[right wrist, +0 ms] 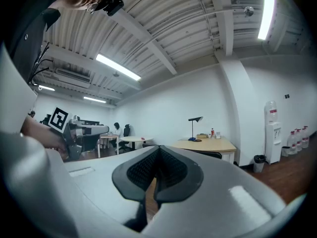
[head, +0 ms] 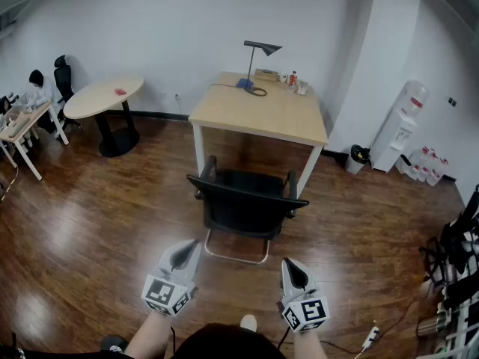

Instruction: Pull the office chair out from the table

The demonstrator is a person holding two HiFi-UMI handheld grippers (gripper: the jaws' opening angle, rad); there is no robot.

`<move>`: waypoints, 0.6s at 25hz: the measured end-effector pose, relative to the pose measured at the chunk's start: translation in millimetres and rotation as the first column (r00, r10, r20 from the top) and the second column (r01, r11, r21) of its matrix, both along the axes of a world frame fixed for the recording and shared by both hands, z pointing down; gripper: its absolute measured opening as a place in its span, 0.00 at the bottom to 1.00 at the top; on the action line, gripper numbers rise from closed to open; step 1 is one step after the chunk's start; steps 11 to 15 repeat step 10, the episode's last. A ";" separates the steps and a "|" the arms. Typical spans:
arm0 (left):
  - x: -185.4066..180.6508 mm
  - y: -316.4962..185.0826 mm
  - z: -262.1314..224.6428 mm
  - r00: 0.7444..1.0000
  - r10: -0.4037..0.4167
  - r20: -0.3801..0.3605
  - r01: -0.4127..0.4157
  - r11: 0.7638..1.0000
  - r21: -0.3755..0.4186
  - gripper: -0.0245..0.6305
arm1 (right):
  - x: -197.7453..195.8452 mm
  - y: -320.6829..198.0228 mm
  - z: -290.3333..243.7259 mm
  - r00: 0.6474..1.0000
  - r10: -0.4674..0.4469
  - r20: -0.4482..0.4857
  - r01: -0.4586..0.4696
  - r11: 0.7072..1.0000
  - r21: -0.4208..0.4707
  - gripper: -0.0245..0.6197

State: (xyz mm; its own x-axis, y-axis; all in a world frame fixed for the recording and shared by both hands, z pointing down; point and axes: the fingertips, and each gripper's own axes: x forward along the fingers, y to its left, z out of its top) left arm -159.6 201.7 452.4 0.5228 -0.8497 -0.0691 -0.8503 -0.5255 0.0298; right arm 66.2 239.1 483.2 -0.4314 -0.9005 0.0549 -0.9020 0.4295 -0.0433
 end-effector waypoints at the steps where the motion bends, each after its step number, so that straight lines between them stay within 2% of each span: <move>1: 0.0 -1.4 -0.9 1.000 -0.002 -0.002 0.002 1.000 0.001 0.04 | 0.1 -0.7 -0.2 1.000 -0.003 0.000 0.003 1.000 0.001 0.05; 15: -0.8 -8.9 -2.1 0.999 -0.014 -0.036 0.015 1.000 0.005 0.04 | 2.5 -10.4 1.2 0.999 -0.010 0.030 0.010 1.000 0.014 0.05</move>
